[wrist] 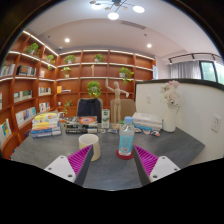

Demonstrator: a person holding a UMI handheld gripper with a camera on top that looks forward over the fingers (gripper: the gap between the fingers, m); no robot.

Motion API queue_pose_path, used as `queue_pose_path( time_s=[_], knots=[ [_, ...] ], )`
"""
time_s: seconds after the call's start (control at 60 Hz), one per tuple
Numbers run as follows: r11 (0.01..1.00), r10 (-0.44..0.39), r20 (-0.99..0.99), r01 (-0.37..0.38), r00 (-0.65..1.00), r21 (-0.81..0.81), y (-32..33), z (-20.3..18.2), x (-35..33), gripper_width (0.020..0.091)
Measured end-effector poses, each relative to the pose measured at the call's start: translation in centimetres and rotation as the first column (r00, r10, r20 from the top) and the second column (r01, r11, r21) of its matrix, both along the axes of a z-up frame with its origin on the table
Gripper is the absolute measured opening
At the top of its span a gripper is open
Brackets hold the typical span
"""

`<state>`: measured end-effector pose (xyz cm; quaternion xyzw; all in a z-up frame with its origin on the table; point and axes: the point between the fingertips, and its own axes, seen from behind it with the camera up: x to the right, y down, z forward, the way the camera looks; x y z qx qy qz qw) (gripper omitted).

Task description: Pour water

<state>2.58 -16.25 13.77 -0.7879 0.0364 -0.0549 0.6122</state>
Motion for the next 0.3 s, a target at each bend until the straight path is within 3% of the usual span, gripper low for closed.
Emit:
queue_pose_path(
  time_s=[0.3],
  knots=[
    [0.999, 0.05, 0.023, -0.05, 0.998, 0.021, -2.8, 1.5, -2.4, 0.079]
  ],
)
